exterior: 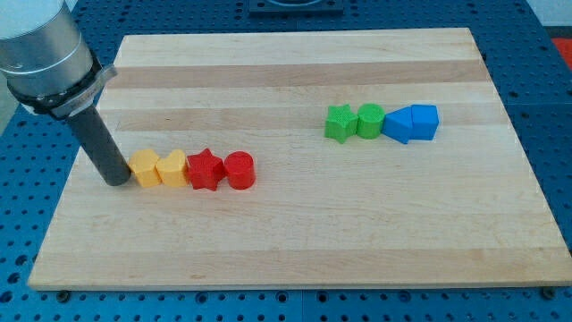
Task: Slide yellow heart a bit up
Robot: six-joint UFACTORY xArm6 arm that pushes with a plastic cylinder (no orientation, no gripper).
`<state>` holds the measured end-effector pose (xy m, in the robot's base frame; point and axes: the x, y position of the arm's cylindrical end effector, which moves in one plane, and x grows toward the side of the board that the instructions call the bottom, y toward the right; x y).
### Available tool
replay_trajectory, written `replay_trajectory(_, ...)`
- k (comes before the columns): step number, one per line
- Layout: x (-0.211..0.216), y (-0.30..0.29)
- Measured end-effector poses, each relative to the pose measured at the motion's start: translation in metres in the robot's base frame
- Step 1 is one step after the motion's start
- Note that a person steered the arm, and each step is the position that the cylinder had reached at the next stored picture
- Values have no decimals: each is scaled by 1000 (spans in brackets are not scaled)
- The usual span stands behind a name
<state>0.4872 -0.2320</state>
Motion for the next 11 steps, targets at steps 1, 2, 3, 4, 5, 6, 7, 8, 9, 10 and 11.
replay_trajectory(1,0,0)
replay_trajectory(2,29,0)
replay_trajectory(3,41,2)
replay_trajectory(4,40,53)
replay_trajectory(5,34,80)
replay_trajectory(6,19,77)
replay_trajectory(7,-1,76)
replay_trajectory(8,-14,76)
replay_trajectory(9,-21,76)
replay_trajectory(10,-40,91)
replay_trajectory(11,-67,118)
